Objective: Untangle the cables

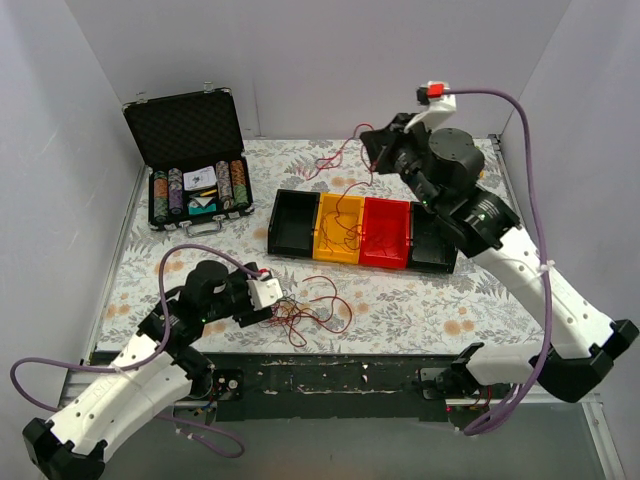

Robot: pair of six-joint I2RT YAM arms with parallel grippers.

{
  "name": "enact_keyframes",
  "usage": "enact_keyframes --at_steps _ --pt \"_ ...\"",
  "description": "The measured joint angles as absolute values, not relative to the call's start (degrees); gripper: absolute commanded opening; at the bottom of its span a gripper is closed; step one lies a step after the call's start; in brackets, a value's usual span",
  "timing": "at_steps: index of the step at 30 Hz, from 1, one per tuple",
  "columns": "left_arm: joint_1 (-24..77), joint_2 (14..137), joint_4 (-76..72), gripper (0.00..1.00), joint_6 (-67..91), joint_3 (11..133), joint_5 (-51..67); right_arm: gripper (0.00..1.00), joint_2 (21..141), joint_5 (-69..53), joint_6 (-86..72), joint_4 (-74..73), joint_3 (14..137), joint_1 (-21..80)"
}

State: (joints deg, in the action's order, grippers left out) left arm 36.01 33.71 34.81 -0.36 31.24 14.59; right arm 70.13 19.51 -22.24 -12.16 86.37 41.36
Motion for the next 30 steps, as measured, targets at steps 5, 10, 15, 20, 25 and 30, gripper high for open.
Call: enact_keyframes --at_steps 5,10,15,20,25,30 --pt "36.0 32.6 36.1 0.64 0.7 31.3 14.6 0.01 76.6 19.5 -19.4 -9.1 93.4 47.4" --pt "36.0 31.3 36.9 0.64 1.4 31.3 14.6 0.01 82.4 19.5 -17.8 -6.7 99.4 48.6" --pt "36.0 30.3 37.5 0.63 2.0 31.2 14.6 0.01 88.1 19.6 -16.6 -5.4 104.2 48.9" --pt "36.0 29.5 37.9 0.6 2.0 31.2 14.6 0.01 90.1 20.1 -15.6 -5.4 104.5 49.5" --pt "36.0 29.0 37.9 0.56 1.9 30.1 14.7 0.01 88.8 21.3 -14.4 -3.1 102.8 49.6" --pt "36.0 29.1 37.4 0.56 1.9 28.3 15.1 0.01 87.1 23.5 -12.6 -2.0 101.8 49.6"
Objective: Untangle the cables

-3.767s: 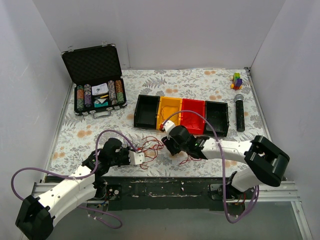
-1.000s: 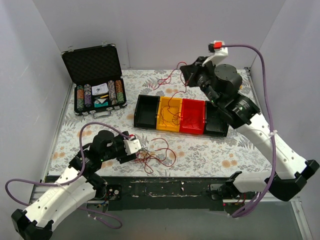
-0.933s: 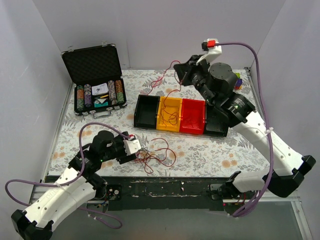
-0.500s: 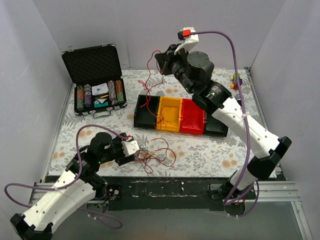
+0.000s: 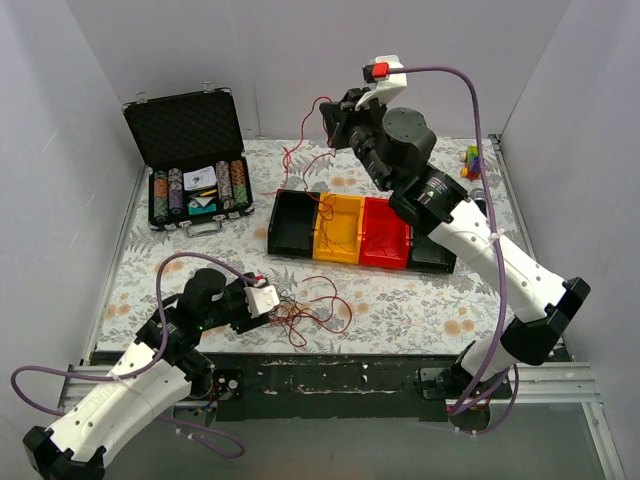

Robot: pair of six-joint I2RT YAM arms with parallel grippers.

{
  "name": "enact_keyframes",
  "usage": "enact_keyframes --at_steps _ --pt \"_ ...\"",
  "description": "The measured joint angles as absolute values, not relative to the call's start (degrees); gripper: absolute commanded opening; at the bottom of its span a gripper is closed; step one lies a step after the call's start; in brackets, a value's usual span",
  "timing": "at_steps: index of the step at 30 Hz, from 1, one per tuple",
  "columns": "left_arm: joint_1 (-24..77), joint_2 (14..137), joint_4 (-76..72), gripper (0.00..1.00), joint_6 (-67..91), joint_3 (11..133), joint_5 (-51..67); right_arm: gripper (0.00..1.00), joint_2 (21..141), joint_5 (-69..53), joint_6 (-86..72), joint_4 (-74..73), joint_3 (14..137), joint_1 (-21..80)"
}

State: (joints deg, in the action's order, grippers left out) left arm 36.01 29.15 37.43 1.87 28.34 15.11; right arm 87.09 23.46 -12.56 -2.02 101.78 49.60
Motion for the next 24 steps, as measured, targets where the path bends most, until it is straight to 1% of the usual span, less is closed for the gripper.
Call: enact_keyframes --at_steps 8,24 --pt "36.0 31.7 34.7 0.57 2.0 27.7 15.9 0.01 85.4 27.4 -10.3 -1.6 101.1 48.1" --pt "36.0 33.3 31.0 0.58 3.5 27.7 16.2 0.01 74.5 30.5 -10.4 -0.5 84.6 39.7"
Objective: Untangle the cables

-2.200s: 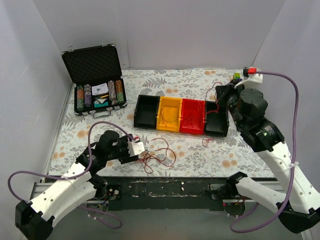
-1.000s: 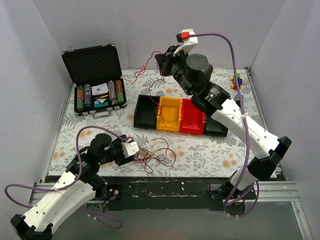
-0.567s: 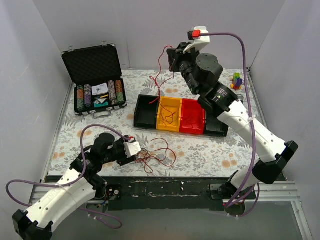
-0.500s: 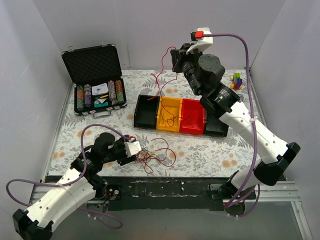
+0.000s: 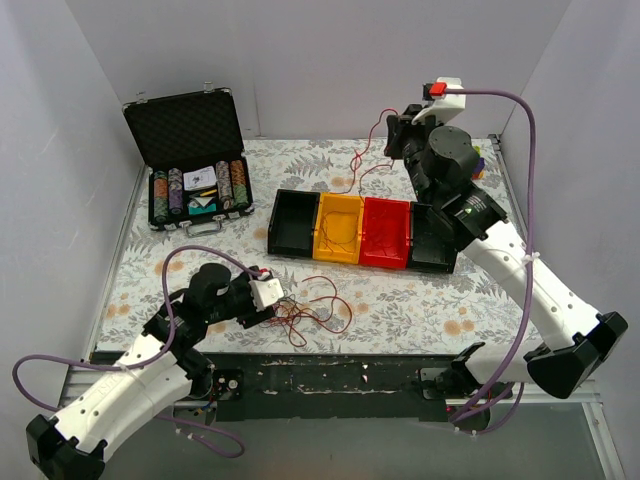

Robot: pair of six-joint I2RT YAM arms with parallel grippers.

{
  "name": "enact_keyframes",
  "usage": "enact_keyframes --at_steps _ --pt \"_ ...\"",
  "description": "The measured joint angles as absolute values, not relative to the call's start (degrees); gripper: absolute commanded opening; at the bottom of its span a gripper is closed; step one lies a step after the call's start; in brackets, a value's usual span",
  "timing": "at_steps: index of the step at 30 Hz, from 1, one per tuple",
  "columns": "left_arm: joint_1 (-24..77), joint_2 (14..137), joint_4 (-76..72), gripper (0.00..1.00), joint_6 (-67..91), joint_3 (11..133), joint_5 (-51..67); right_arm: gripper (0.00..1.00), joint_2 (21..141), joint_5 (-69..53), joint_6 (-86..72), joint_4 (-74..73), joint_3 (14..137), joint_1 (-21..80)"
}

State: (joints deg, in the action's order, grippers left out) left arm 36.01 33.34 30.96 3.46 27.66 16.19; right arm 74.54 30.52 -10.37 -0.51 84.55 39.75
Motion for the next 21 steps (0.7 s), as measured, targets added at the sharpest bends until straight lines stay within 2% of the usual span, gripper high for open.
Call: enact_keyframes --at_steps 15,21 --pt "36.0 38.5 26.6 0.59 4.4 26.6 16.5 0.01 73.5 29.7 -12.7 2.0 75.5 32.4" --pt "36.0 39.0 25.6 0.59 4.8 26.6 16.5 0.01 73.5 31.8 -13.5 3.2 67.4 31.5"
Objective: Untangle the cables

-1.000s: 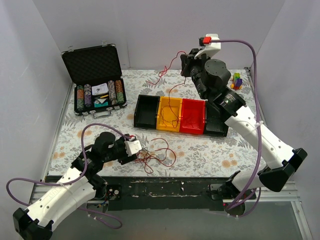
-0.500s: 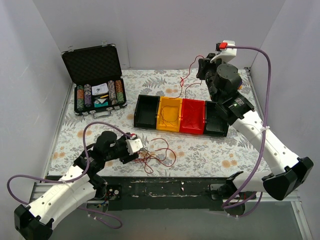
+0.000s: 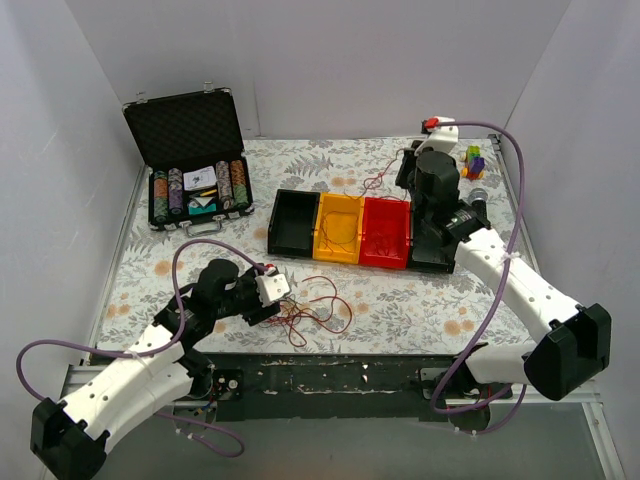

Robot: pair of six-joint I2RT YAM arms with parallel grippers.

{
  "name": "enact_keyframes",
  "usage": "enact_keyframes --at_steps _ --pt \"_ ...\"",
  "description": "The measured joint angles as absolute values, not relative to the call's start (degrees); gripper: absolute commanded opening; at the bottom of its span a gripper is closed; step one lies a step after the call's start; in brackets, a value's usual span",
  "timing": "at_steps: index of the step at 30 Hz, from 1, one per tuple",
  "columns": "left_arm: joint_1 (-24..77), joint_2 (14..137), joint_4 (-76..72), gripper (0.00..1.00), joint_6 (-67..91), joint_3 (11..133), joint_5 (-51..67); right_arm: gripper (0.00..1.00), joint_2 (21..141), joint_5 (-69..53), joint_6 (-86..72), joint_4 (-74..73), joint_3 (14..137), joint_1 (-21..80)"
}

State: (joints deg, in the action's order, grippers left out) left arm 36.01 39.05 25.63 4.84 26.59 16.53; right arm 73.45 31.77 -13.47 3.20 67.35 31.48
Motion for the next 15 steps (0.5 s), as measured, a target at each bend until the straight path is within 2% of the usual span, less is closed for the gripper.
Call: enact_keyframes --at_steps 15 --pt "36.0 37.6 25.7 0.59 4.9 26.6 16.5 0.01 68.4 36.6 -18.0 -3.4 56.8 31.2"
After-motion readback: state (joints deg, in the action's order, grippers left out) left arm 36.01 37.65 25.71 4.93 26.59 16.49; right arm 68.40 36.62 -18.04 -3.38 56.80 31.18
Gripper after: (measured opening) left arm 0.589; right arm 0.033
